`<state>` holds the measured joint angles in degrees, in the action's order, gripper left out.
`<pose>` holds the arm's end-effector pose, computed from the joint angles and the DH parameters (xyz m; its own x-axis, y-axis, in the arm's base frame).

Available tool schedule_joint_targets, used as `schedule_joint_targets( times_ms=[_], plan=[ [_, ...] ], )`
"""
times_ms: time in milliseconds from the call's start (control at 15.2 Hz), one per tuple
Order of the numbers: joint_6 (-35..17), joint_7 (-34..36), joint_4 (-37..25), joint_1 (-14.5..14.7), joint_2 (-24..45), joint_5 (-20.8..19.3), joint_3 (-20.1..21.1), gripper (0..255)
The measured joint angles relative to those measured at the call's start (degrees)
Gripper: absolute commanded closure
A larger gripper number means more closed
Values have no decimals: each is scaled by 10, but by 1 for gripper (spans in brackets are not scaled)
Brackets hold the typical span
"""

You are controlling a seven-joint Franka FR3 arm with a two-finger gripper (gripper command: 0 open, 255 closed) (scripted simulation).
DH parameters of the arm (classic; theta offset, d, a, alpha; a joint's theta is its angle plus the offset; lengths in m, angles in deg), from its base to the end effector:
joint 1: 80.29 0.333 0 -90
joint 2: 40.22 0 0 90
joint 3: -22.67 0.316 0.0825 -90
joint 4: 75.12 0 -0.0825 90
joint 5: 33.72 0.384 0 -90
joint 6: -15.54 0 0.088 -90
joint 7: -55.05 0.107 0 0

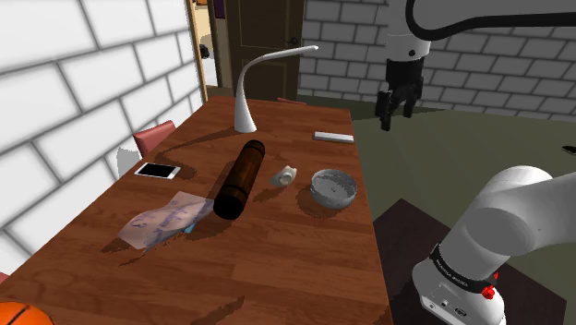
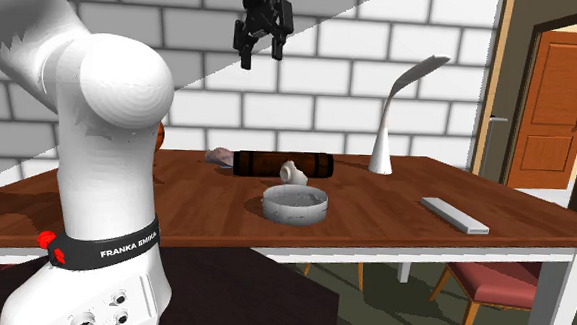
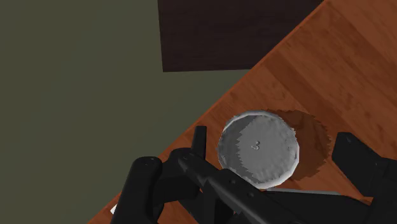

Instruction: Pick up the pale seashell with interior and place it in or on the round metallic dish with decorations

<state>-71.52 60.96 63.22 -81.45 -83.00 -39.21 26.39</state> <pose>0.3075 0.0072 0.5475 0.9873 -0.0863 -0.1332 -0.0655 -0.9860 0.1535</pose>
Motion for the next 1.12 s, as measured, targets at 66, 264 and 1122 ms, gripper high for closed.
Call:
schedule_joint_targets(
  times_ms=[66,264,1122],
  plan=[
    [0,0,0,0,0,0,0,0],
    [-29,37,0,-5,34,14,13,0],
    [-219,259,-56,-33,295,62,77,0]
  ],
)
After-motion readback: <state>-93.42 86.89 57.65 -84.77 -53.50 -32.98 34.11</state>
